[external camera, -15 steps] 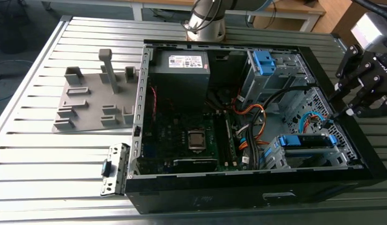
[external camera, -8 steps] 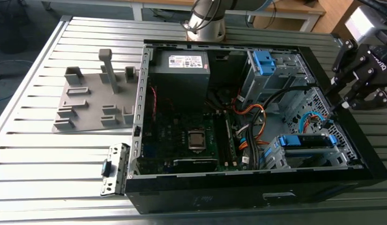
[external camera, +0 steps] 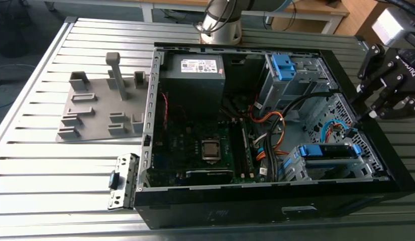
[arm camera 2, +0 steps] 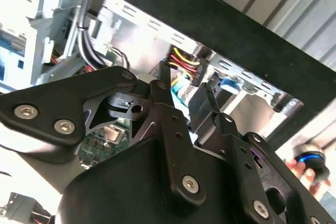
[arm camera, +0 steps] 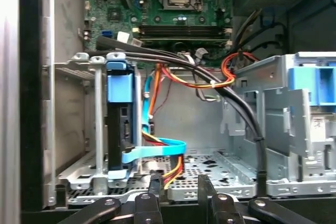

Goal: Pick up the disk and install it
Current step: 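Insert the first disk wire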

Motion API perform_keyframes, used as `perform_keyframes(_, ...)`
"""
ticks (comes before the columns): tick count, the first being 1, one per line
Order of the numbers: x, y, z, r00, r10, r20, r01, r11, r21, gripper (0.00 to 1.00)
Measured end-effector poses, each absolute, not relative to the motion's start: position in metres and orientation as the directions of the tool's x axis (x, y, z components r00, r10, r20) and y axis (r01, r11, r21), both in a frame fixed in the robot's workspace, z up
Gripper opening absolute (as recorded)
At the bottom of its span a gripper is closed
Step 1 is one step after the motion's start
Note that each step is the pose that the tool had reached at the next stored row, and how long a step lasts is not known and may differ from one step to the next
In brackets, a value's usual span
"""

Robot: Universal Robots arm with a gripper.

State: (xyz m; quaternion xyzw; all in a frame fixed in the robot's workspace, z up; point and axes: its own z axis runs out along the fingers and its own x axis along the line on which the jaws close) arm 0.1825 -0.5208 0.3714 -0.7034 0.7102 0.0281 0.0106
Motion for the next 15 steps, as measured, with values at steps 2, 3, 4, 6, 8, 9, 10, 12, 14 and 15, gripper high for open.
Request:
perform_keyframes(2,0.183,-0.522,0.371,-0.010,-0.999,-0.036,-1.000,0.010,0.025,0.41)
perform_keyframes(3,0.183,-0.523,0.371,-0.010,-1.000,-0.029,-1.000,0.010,0.025,0.41)
perform_keyframes(4,0.184,-0.523,0.370,-0.010,-1.000,-0.025,-1.000,0.009,0.025,0.41)
perform_keyframes(6,0.187,-0.523,0.367,-0.009,-1.000,-0.022,-1.000,0.009,0.025,0.41)
perform_keyframes(8,0.190,-0.523,0.363,-0.008,-1.000,-0.021,-1.000,0.008,0.025,0.41)
perform_keyframes(9,0.190,-0.523,0.361,-0.008,-1.000,-0.021,-1.000,0.008,0.025,0.41)
perform_keyframes(10,0.191,-0.523,0.360,-0.008,-1.000,-0.021,-1.000,0.008,0.025,0.41)
perform_keyframes(12,0.191,-0.523,0.357,-0.008,-1.000,-0.018,-1.000,0.008,0.026,0.41)
perform_keyframes(14,0.191,-0.523,0.354,-0.008,-1.000,-0.013,-1.000,0.007,0.026,0.41)
perform_keyframes(15,0.191,-0.523,0.353,-0.008,-1.000,-0.012,-1.000,0.007,0.026,0.41)
